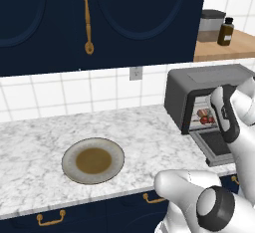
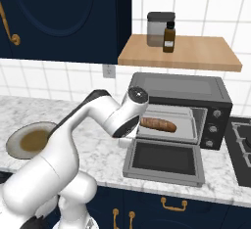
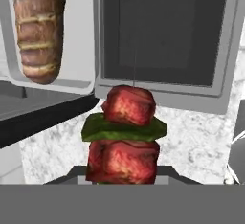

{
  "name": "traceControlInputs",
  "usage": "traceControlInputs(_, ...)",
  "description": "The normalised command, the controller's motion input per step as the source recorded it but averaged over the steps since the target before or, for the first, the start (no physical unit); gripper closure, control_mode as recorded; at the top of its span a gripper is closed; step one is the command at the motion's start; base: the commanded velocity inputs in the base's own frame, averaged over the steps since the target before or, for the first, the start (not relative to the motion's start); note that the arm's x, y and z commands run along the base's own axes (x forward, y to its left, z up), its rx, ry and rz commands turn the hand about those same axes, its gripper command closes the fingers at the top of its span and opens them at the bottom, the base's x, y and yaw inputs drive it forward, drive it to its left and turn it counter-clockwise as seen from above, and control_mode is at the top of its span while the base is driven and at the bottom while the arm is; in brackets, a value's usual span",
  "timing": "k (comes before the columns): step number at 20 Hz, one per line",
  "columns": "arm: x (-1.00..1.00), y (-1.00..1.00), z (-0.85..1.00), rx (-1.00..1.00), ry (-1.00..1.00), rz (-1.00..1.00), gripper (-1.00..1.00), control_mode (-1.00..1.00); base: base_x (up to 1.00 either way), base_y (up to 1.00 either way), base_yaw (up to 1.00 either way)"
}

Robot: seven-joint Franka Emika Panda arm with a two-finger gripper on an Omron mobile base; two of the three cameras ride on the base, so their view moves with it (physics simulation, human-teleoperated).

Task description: Pick up the kebab skewer and baguette bread, and place them inside the toaster oven. Close the toaster oven door and start by setting the timer.

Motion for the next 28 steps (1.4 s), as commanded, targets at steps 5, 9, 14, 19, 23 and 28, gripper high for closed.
traceControlInputs(5,0.02,-0.77,0.00,0.04,-0.17,-0.16,1.00,-1.00,0.00,0.00,0.00)
traceControlInputs(9,0.00,-0.55,-0.05,-0.03,-0.12,-0.04,1.00,-1.00,0.00,0.00,0.00)
traceControlInputs(14,0.00,-0.40,-0.02,-0.02,-0.14,0.00,1.00,-1.00,0.00,0.00,0.00)
traceControlInputs(19,0.35,-0.10,0.00,0.00,-0.07,0.00,1.00,-1.00,0.00,0.00,0.00)
traceControlInputs(23,0.41,0.00,0.00,0.00,-0.10,0.01,1.00,-1.00,0.00,0.00,0.00)
traceControlInputs(28,0.28,-0.25,0.00,0.00,-0.02,0.00,1.00,-1.00,0.00,0.00,0.00)
